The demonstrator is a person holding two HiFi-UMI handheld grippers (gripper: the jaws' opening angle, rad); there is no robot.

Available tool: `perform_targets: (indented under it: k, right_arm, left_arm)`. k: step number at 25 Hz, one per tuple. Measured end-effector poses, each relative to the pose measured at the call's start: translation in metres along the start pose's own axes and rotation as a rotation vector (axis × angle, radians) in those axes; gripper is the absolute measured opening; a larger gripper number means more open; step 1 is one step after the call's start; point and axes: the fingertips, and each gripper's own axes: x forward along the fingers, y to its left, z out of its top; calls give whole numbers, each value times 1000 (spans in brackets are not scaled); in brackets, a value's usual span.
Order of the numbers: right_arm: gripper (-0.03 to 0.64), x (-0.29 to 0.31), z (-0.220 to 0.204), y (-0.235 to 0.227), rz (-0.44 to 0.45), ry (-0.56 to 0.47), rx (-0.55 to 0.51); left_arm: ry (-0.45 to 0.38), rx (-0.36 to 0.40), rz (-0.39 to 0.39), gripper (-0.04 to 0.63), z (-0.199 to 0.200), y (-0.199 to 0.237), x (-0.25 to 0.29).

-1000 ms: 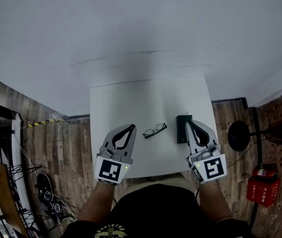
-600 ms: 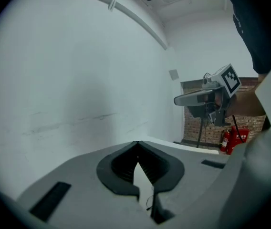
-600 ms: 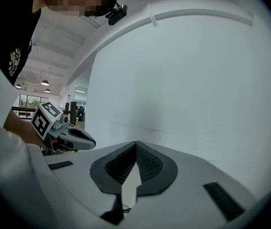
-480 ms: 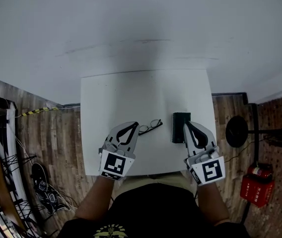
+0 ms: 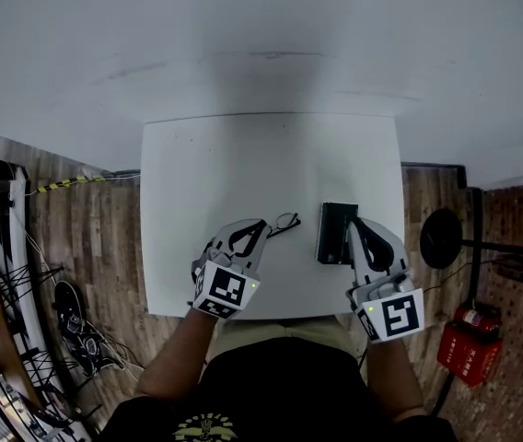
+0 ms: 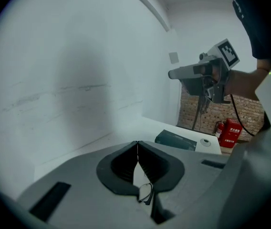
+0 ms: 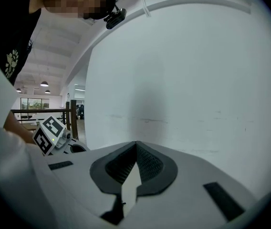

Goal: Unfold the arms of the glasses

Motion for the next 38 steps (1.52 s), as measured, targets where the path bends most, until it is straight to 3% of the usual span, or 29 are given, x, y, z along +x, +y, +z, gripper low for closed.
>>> perform_targets:
  k: [18,27,38]
  right_arm:
    - [-3,20,-28,-21,48,37,45]
    - [-3,23,-34,-28,52,48,58]
    - [-3,26,-48,-33,55,78,67]
  left_arm:
    - [268,81,-78,12,-75,-31,57]
    - [432,135,-120,93,-117,-40,78]
    - [567,206,-174,109,-151,-47,98]
